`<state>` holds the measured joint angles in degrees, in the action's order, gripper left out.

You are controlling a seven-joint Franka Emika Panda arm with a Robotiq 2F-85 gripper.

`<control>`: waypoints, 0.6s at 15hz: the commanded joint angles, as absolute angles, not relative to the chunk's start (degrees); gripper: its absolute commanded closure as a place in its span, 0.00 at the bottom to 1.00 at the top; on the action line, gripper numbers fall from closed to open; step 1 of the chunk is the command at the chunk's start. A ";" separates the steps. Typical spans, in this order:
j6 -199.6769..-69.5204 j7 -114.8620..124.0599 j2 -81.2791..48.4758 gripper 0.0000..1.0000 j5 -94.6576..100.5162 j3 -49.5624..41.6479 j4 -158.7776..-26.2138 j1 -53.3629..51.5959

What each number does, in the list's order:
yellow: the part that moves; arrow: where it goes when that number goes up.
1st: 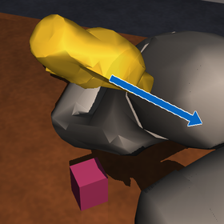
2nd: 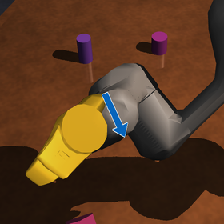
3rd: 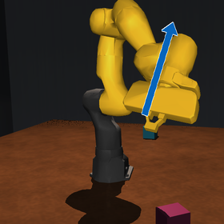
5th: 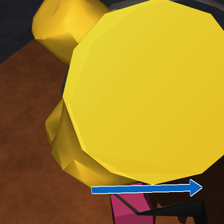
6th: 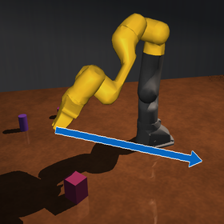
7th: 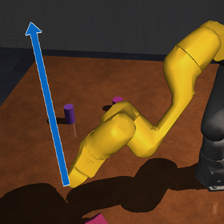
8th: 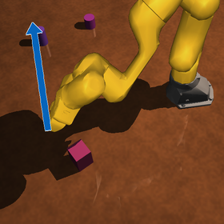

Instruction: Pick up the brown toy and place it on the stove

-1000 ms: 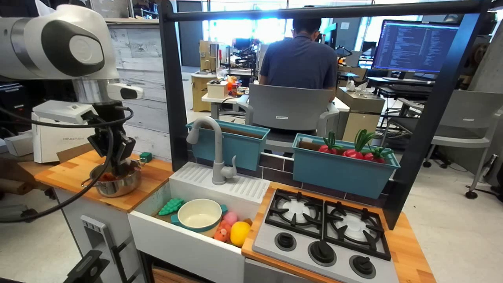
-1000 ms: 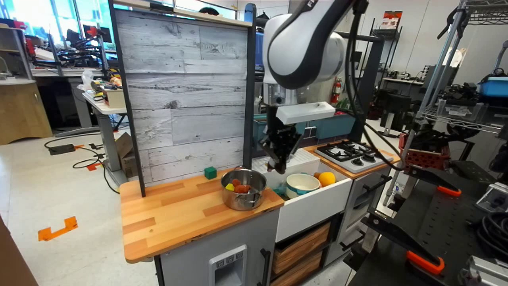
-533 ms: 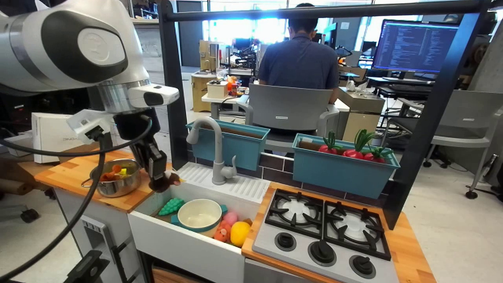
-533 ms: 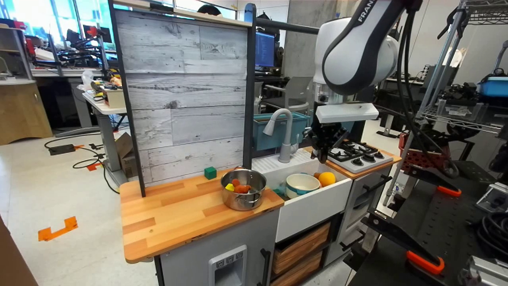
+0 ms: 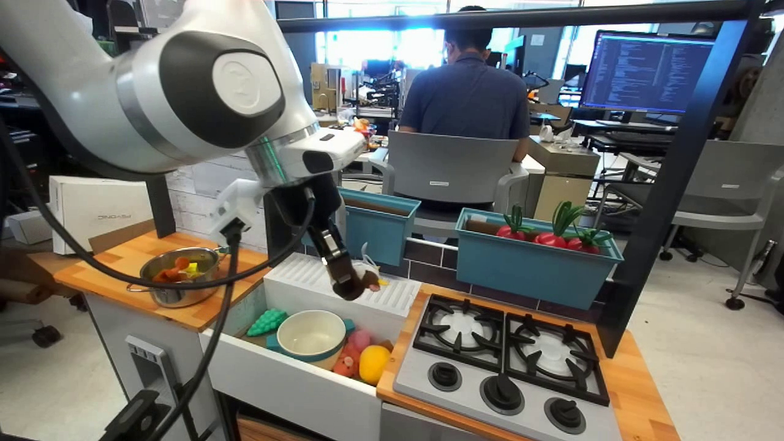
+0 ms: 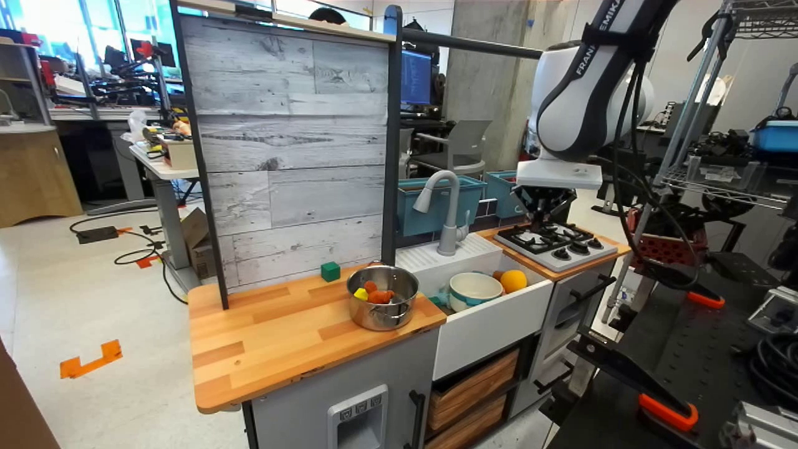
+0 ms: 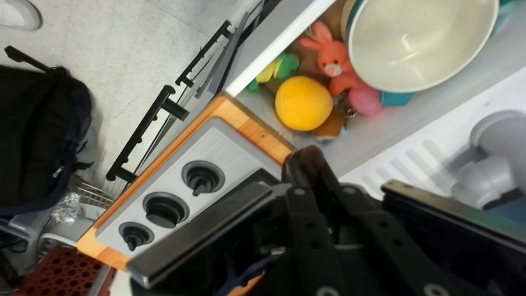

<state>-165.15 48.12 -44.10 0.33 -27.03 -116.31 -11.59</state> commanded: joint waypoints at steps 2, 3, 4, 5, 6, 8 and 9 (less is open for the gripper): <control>-167.94 57.52 -53.26 0.98 -3.04 -32.93 -107.18 -12.50; -167.11 60.09 -55.55 0.98 -3.67 -33.80 -104.44 -12.28; -166.33 62.91 -57.60 0.98 -4.21 -35.12 -102.00 -12.67; -165.44 65.87 -59.67 0.98 -4.77 -36.39 -99.60 -13.06; -164.62 69.02 -62.01 0.98 -5.15 -37.64 -97.02 -13.31; -162.30 75.53 -66.84 0.98 -5.30 -40.27 -91.74 -13.53; -160.53 78.83 -69.02 0.98 -5.12 -41.30 -89.18 -13.23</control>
<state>-164.85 70.68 -60.87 -3.08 -37.17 -98.27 -12.39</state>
